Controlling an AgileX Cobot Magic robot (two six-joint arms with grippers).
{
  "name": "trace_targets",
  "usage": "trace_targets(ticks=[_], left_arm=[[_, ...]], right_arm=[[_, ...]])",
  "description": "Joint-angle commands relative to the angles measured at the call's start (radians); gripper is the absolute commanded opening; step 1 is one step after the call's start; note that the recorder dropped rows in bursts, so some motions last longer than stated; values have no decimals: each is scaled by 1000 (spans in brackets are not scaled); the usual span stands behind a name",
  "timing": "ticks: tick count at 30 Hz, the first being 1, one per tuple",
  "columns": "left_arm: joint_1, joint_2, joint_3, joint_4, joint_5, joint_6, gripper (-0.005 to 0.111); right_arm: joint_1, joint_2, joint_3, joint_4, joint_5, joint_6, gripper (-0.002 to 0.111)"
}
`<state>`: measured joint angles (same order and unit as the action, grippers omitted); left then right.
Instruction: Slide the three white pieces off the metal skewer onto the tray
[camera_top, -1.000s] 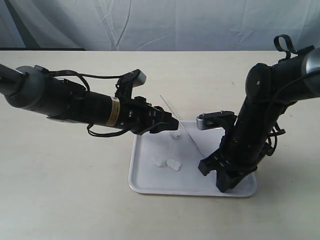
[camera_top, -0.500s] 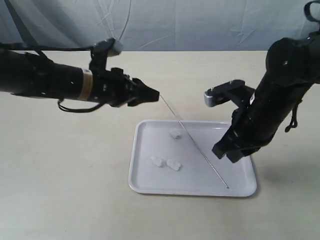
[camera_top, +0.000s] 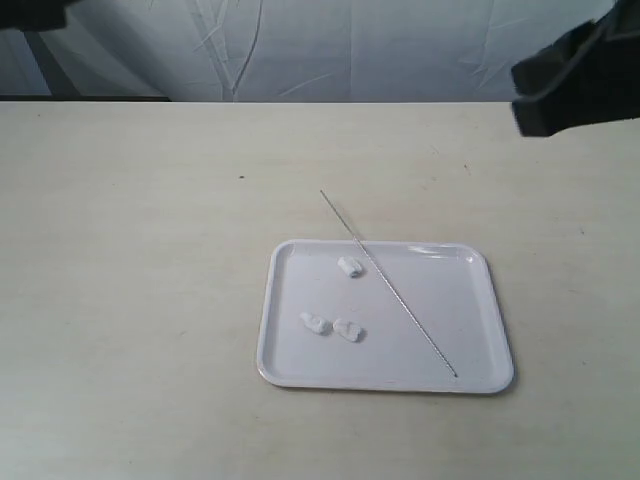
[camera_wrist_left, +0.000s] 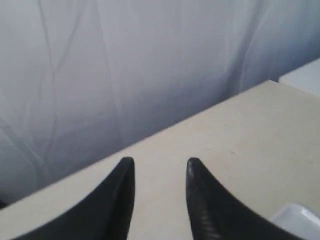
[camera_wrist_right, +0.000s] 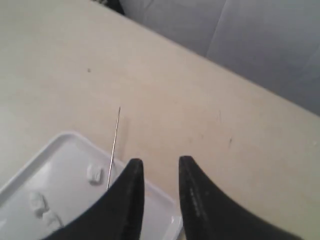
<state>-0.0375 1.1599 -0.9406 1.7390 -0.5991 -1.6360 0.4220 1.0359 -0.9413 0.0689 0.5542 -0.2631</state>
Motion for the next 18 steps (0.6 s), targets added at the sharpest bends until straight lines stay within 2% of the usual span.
trace_targets(ticks=[1, 6, 9, 14, 18], left_arm=[[58, -268, 112, 5, 59, 25, 34], [58, -661, 321, 5, 198, 44, 34], [58, -858, 428, 5, 245, 44, 34], [58, -975, 529, 5, 267, -5, 34], [58, -986, 579, 5, 286, -86, 34]], right_arm=[[-3, -261, -1, 48, 6, 10, 25], [-3, -631, -1, -4, 228, 10, 25], [-3, -819, -1, -87, 274, 12, 25], [-3, -927, 25, -109, 286, 12, 25], [-3, -952, 130, -111, 296, 14, 25]])
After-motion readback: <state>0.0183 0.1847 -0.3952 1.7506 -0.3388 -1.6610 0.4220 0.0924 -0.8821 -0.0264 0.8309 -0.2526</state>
